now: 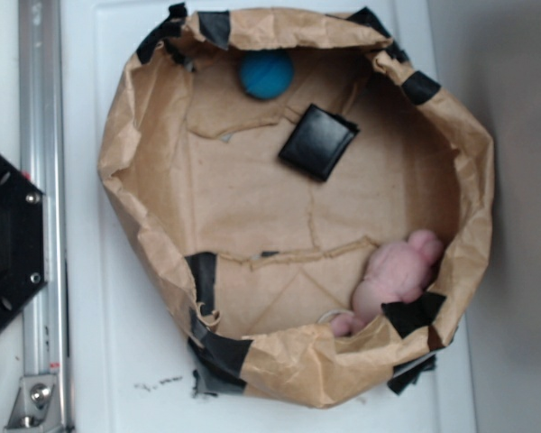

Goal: Grab the black box.

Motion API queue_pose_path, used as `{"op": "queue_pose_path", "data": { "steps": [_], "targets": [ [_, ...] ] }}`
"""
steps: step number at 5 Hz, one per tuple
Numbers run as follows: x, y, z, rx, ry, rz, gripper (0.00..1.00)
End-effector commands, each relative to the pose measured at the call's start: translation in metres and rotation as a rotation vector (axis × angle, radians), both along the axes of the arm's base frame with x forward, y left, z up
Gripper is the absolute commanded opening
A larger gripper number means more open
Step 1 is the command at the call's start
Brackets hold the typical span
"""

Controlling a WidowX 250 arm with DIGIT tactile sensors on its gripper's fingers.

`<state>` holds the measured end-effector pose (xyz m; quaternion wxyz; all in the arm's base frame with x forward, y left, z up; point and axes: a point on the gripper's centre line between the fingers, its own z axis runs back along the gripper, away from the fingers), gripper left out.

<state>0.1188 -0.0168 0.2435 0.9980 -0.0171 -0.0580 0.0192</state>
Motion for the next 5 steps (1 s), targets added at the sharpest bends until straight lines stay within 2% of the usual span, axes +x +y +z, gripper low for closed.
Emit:
{"op": "queue_pose_path", "data": {
  "steps": [1,2,3,4,5],
  "targets": [
    [0.0,0.0,0.0,0.0,0.0,0.0,1.0],
    [0.05,0.03,-0.029,-0.009,0.052,0.153,1.0],
    [0.097,0.064,-0.042,-0.179,0.006,0.288,1.0],
    [0.136,0.084,-0.06,-0.32,-0.029,0.533,1.0],
    [0.167,0.085,-0.101,-0.256,-0.105,0.731,1.0]
  ]
}}
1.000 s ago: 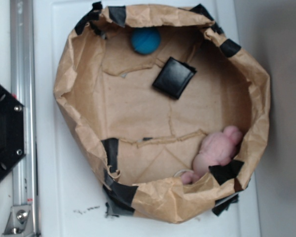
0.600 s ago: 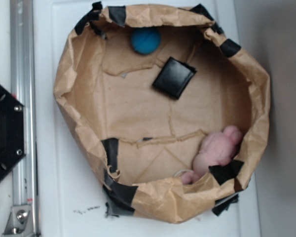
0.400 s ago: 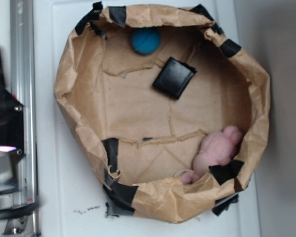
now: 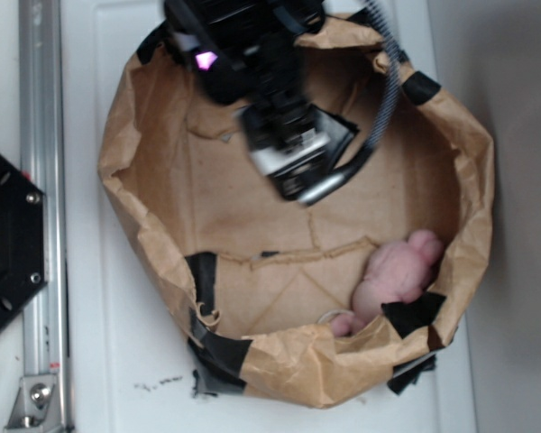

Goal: Grab the black box.

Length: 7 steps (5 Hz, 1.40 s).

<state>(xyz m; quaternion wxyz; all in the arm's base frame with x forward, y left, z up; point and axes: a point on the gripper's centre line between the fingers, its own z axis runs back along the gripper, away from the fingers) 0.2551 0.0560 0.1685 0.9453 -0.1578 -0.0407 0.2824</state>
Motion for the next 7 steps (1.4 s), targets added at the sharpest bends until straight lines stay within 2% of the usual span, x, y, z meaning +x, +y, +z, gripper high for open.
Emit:
{"op": "queue_pose_path", "data": {
  "steps": [1,2,3,4,5,6,7],
  "targets": [
    [0.021,-0.013,-0.057,0.223,-0.069,0.306,1.0],
    [0.013,-0.035,-0.079,0.285,-0.031,0.37,1.0],
    [0.014,-0.037,-0.095,0.322,-0.013,0.414,1.0],
    [0.017,-0.021,-0.1,0.309,-0.023,0.44,1.0],
    [0.022,0.012,-0.113,0.316,0.011,0.497,1.0],
    [0.041,0.027,-0.135,0.318,0.095,0.455,1.0],
    [0.052,0.015,-0.157,0.321,0.169,0.406,1.0]
  ]
}}
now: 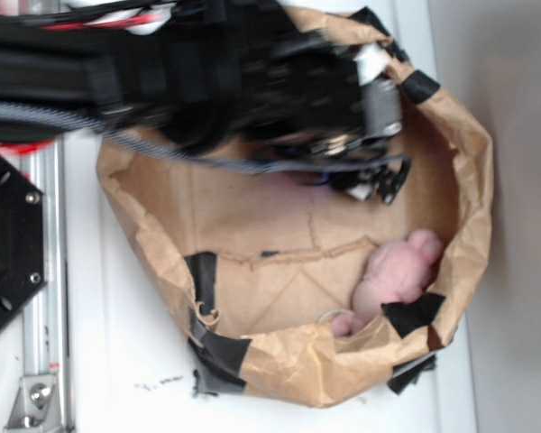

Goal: Grab the black box.

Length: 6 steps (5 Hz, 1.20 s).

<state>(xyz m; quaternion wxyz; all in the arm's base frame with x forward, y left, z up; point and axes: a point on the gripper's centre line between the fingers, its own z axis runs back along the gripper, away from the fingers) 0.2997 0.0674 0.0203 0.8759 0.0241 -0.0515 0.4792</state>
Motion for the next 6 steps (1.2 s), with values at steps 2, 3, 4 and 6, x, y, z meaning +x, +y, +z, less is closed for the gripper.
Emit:
{"op": "queue_pose_path", "data": {
  "steps": [2,3,4,6],
  "targets": [
    [0.005,0.0,0.011,0.014,0.013,-0.105,0.0],
    [-0.008,-0.012,0.06,0.072,0.048,-0.356,0.0],
    [-0.018,-0.012,0.101,-0.015,0.109,-0.607,0.0],
    [-0.033,-0.007,0.141,-0.033,0.096,-0.873,0.0]
  ]
}}
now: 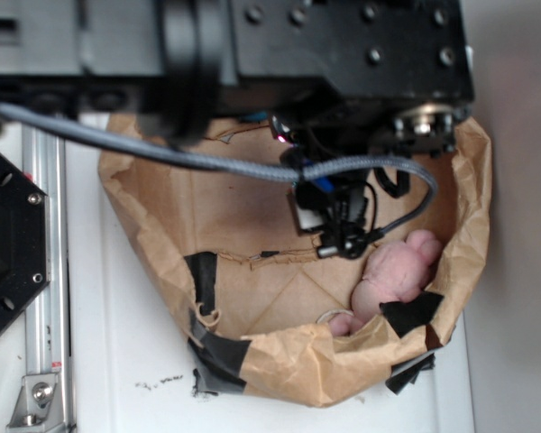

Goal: Grab the black box.

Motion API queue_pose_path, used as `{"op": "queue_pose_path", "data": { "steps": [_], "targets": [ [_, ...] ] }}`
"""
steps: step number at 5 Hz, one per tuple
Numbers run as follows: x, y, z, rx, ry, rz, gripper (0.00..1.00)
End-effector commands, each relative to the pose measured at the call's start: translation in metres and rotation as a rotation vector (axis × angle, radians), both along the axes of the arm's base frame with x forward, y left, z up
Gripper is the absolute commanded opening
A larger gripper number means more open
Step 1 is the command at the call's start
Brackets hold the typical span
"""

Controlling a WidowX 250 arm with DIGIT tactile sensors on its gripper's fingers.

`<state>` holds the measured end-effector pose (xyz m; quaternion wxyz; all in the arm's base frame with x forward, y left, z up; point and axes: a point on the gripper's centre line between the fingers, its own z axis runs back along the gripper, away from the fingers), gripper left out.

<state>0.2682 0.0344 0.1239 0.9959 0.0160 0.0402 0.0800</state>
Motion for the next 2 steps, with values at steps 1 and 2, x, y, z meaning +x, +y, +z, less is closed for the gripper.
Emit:
{"op": "queue_pose_path", "data": {
  "steps": [1,2],
  "targets": [
    [-0.0094,0.0233,0.0437,-0.053,-0.123,-0.051,0.0],
    [-0.011,0.0238,0.0426,-0.069,-0.102,-0.06,0.0]
  ]
}}
